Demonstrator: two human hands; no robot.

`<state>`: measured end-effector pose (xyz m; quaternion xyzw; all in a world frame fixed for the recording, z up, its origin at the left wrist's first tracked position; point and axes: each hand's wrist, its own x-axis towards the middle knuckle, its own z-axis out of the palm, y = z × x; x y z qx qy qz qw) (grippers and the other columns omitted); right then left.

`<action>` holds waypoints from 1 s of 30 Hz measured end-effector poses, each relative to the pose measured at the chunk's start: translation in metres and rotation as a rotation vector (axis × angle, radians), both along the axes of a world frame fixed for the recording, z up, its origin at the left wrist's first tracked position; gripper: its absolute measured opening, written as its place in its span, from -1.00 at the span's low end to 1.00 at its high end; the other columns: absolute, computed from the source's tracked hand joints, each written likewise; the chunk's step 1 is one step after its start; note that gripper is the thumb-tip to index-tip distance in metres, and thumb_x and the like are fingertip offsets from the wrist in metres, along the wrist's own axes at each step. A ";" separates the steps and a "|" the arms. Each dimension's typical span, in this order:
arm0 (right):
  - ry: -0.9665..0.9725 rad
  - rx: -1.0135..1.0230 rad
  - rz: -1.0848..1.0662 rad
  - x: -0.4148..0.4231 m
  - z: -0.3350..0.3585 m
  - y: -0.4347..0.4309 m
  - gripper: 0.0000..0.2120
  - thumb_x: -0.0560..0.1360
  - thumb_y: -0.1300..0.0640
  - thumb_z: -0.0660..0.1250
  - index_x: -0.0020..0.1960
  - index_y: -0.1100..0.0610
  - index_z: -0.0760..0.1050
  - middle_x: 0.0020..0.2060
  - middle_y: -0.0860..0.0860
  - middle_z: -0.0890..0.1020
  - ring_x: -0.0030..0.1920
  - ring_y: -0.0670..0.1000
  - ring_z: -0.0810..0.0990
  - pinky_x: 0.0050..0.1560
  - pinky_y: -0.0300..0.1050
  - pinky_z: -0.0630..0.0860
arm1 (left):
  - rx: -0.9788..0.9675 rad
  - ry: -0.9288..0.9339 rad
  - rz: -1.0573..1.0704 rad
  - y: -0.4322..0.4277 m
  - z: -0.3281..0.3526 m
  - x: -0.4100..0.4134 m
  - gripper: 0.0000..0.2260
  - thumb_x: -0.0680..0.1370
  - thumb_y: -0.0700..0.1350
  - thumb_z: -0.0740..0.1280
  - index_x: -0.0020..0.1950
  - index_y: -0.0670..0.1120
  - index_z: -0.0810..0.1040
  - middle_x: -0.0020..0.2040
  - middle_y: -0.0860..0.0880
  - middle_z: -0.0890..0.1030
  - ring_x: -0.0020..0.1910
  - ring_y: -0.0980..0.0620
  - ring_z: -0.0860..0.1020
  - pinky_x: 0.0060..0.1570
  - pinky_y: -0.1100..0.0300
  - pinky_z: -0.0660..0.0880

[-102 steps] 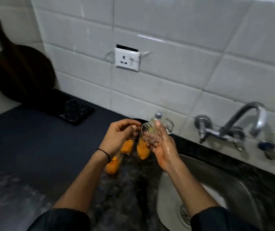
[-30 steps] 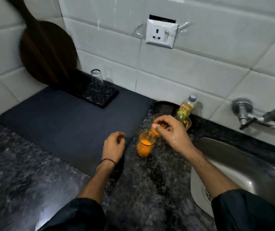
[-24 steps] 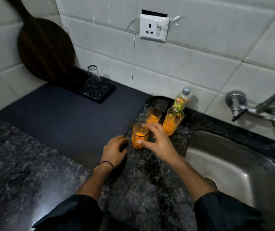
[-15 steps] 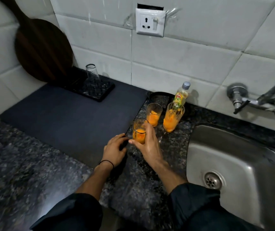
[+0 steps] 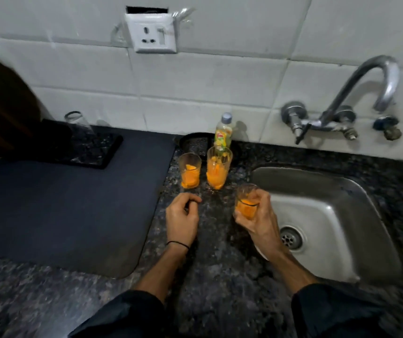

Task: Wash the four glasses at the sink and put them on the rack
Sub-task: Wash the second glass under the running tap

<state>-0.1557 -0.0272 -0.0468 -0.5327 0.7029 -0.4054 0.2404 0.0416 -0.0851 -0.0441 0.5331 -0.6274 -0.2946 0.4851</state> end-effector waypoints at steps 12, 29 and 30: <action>-0.148 -0.138 -0.188 -0.131 0.066 0.018 -0.27 0.38 0.32 0.50 0.41 0.03 0.22 0.02 -0.16 0.56 -0.10 -0.35 0.59 -0.20 -0.49 0.46 | 0.271 -0.218 -0.396 -0.064 0.093 -0.221 -0.40 0.51 0.21 0.39 0.36 -0.18 0.42 0.24 -0.19 0.58 0.22 -0.18 0.54 0.12 0.06 0.48; -0.557 -0.107 -0.028 -0.217 0.056 -0.028 -0.43 0.50 -0.02 0.43 0.42 -0.22 0.25 0.16 -0.11 0.57 0.08 -0.16 0.62 0.10 -0.09 0.61 | 0.697 0.336 -0.344 -0.057 0.084 -0.305 -0.54 0.60 0.27 0.19 0.14 -0.10 0.59 0.03 -0.10 0.70 0.00 -0.06 0.67 -0.09 0.09 0.56; -0.627 -0.101 -0.061 -0.214 0.057 -0.033 -0.51 0.55 -0.05 0.41 0.40 -0.21 0.28 0.15 -0.08 0.58 0.09 -0.08 0.64 0.11 -0.03 0.62 | 0.676 0.341 -0.385 -0.039 0.078 -0.308 -0.55 0.60 0.26 0.18 0.21 -0.06 0.58 0.06 -0.06 0.69 0.04 -0.02 0.66 -0.08 0.13 0.57</action>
